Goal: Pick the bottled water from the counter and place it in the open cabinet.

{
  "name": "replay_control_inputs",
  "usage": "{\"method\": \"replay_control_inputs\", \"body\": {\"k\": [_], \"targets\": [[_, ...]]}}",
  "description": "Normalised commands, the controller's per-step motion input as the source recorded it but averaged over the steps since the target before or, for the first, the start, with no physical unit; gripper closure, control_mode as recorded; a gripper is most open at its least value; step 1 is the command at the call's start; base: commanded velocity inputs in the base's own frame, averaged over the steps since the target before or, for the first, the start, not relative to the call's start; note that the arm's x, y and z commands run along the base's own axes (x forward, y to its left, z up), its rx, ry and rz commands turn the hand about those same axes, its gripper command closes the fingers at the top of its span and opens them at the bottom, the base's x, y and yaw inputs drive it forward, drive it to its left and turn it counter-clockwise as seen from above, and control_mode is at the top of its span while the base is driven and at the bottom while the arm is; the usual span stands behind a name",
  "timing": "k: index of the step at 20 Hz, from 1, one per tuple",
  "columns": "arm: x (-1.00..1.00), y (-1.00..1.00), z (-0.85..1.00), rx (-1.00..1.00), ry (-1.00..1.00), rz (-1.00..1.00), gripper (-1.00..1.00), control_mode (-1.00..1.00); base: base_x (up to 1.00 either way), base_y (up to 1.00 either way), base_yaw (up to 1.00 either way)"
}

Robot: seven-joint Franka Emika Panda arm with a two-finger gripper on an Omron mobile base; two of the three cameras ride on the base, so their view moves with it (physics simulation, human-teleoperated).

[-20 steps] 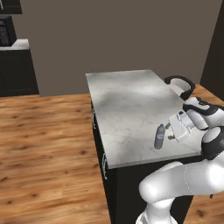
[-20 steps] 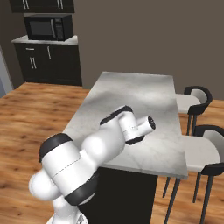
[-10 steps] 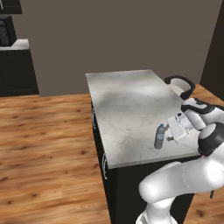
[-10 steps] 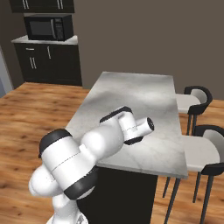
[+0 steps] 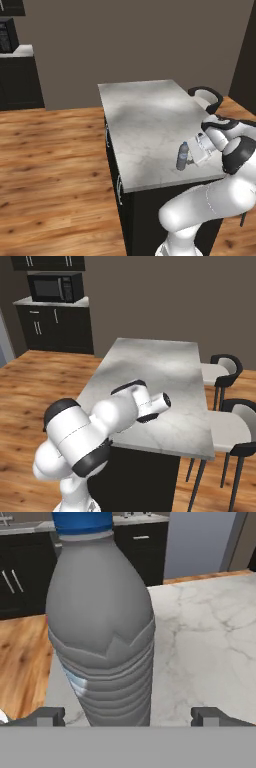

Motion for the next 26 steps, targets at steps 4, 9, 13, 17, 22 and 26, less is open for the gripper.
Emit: {"method": "replay_control_inputs", "body": {"k": [4,9,13,17,22,26], "targets": [[0.0,0.05,-0.28,0.0,0.09,0.03,-1.0,-1.0,0.0,0.0,0.0],[0.0,0.09,-0.18,0.0,0.04,0.04,-1.0,-1.0,0.0,0.0,0.0],[0.0,0.08,-0.13,0.0,0.02,0.03,-1.0,-1.0,0.0,0.0,0.0],[0.0,0.06,-0.13,0.0,0.01,0.03,1.0,-1.0,0.0,0.0,0.0],[0.0,0.01,-0.13,0.0,0.0,0.04,1.0,-1.0,0.0,0.0,0.0],[0.0,0.0,-0.12,0.0,0.01,0.06,1.0,-1.0,0.0,0.0,0.0]]}}
